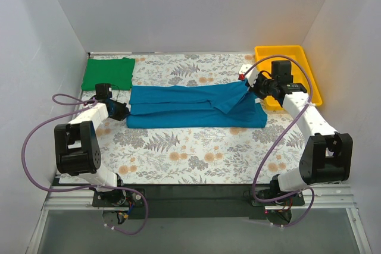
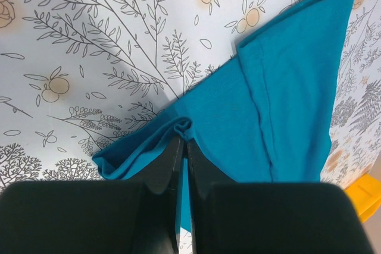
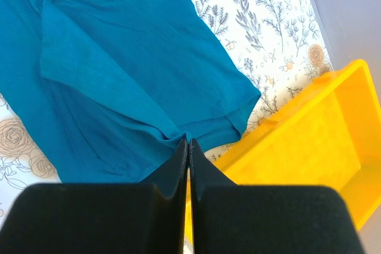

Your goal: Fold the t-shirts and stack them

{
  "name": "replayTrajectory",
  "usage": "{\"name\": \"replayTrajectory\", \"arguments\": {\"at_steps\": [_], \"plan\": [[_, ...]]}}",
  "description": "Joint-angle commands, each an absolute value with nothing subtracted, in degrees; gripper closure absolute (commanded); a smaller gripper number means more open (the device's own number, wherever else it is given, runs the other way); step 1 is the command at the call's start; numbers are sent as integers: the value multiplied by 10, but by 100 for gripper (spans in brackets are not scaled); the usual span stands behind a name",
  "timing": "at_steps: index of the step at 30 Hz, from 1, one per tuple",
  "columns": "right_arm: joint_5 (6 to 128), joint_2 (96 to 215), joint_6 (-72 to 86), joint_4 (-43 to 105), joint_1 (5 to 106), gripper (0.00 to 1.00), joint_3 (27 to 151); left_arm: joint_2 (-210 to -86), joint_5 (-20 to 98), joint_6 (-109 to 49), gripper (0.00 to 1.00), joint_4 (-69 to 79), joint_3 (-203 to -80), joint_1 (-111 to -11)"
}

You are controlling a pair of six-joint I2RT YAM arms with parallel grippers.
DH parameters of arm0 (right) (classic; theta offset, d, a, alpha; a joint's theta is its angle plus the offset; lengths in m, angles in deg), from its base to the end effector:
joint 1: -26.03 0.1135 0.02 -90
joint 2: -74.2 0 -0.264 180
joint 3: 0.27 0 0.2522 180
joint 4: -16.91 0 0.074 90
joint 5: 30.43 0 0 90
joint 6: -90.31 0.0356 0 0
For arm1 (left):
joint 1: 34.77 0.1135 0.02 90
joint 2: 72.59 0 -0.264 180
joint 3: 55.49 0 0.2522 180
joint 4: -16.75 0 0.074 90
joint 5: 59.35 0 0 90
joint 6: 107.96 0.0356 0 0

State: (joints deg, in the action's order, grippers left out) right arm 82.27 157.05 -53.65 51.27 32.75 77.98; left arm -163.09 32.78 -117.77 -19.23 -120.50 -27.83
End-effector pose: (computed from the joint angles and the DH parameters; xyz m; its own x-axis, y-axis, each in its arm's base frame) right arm 0.3178 0.0513 0.2880 -0.0391 -0.7557 -0.6537 -0.7438 0.4589 -0.4860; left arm 0.3002 0.0352 0.1727 0.2502 -0.9615 0.1136 -0.8418 -0.2740 -0.4651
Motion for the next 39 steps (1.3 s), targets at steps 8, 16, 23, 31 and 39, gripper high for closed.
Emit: {"name": "replayTrajectory", "arguments": {"at_steps": [8, 16, 23, 31, 39], "plan": [[842, 1598, -511, 492, 324, 99, 842, -1634, 324, -1169, 100, -186, -1223, -276], [840, 1618, -501, 491, 330, 99, 867, -1641, 326, -1168, 100, -185, -1225, -276], [836, 1631, -500, 491, 336, 99, 875, -1648, 326, -1166, 100, -184, -1225, -275], [828, 1647, -497, 492, 342, 99, 890, -1655, 324, -1165, 100, -184, -1230, -276], [815, 1665, -488, 490, 347, 99, 901, -1662, 327, -1163, 100, -184, -1237, -275]]}}
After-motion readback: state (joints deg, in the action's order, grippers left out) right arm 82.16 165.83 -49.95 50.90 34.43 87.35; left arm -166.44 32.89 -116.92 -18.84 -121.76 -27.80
